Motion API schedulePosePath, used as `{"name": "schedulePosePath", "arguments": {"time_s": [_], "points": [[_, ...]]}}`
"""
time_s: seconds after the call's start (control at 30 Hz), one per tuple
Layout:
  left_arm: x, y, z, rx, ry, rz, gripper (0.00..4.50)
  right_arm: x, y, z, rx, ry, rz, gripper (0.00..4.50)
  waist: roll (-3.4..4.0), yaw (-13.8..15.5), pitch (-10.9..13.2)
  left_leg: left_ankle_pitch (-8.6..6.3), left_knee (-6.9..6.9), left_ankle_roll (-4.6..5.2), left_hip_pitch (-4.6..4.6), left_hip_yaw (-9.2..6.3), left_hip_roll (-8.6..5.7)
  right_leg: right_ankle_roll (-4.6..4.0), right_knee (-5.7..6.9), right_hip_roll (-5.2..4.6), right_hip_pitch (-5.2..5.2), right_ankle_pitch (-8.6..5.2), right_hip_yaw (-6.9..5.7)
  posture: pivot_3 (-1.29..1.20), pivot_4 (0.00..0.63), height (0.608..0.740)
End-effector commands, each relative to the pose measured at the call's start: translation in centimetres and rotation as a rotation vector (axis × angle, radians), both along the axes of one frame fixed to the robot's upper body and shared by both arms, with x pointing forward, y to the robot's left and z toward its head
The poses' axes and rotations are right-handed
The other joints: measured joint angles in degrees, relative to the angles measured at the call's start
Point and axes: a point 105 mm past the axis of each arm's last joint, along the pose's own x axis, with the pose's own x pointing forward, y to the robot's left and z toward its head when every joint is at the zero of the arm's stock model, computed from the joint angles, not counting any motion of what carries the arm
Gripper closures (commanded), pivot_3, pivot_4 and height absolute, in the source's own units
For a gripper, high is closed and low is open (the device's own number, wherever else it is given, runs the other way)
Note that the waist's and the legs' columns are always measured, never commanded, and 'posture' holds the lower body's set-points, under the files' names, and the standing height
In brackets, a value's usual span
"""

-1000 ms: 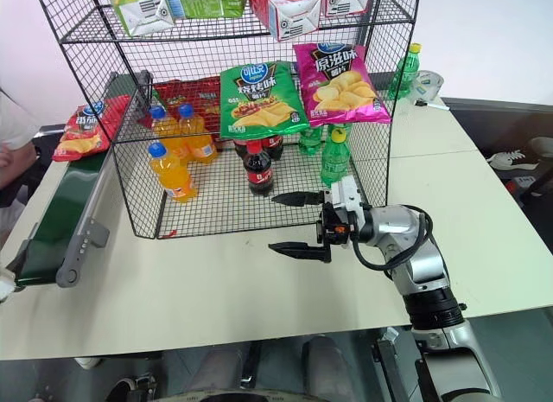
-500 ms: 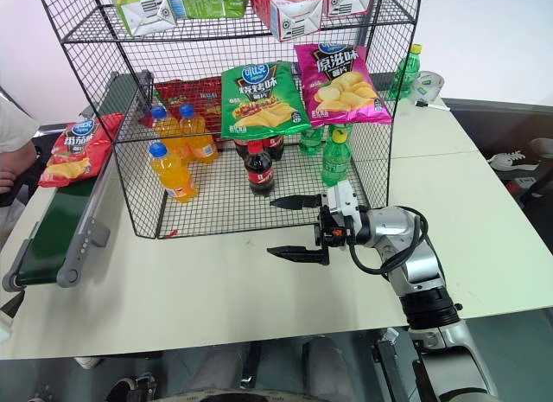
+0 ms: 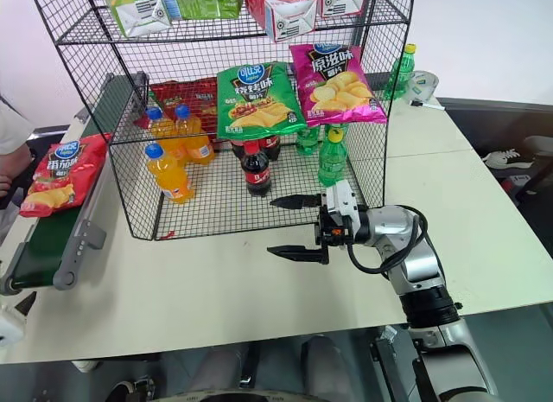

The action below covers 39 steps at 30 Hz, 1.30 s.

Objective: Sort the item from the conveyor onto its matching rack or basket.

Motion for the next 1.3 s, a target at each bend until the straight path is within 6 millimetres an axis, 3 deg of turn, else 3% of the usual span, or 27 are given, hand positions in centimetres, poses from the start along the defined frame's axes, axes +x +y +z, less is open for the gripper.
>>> {"name": "schedulePosePath", "arguments": {"time_s": [0.03,0.9,1.3], "points": [[-0.1,0.7,0.5,0.037,-0.008,0.005,0.02,0.0,-0.2,0.8,0.004,-0.056,-0.007,0.0,0.02,-0.11,0.01,0.0,-0.01,0.0,0.0,0.0,0.0,0.0,0.0,0.0,0.0,0.0,0.01,0.0,0.15,0.74],[-0.7,1.0,-0.7,0.04,0.007,0.012,0.02,-0.2,-0.3,0.8,-0.001,-0.04,0.008,0.0,0.0,-0.1,0.0,0.0,0.01,0.0,0.02,0.02,0.0,0.0,0.11,0.03,-0.04,0.0,0.02,0.0,0.15,0.74],[0.7,0.7,-0.6,0.052,-0.033,0.001,0.02,-0.2,-0.4,0.7,-0.011,-0.045,0.002,0.0,-0.03,-0.07,-0.02,0.01,0.06,0.0,0.03,0.02,-0.01,0.01,0.19,0.04,-0.04,0.0,0.02,0.0,0.15,0.74]]}}
